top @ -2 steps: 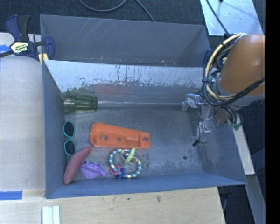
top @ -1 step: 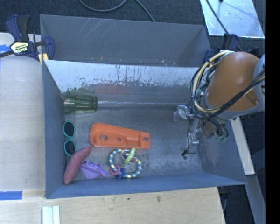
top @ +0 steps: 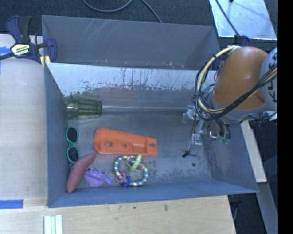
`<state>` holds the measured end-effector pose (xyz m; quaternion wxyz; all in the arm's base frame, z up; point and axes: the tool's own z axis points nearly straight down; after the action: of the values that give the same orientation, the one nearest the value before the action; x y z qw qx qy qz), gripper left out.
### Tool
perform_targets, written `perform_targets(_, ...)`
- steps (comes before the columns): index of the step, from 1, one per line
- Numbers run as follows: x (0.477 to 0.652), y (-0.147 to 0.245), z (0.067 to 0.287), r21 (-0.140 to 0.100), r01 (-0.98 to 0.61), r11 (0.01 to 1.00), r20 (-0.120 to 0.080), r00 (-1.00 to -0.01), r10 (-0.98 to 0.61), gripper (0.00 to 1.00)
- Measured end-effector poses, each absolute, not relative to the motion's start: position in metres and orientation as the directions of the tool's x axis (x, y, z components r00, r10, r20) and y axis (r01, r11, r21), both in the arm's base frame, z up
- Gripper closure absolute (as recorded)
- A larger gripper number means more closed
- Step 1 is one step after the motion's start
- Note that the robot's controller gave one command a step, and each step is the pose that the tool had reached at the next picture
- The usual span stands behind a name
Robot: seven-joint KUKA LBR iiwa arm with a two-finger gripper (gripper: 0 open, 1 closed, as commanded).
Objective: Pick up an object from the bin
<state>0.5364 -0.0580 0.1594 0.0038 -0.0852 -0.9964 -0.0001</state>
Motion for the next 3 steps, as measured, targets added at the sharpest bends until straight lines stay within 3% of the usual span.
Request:
perform_targets(1,0.538,-0.039,0.181,-0.002,0.011,1.0,-0.021,-1.0,0.011,0.0)
perform_targets(2,0.556,-0.028,0.133,-0.001,-0.122,0.993,-0.01,-0.992,-0.122,0.0)
perform_targets(3,0.574,-0.008,0.1,0.0,-0.014,1.0,-0.011,-1.0,-0.014,0.0)
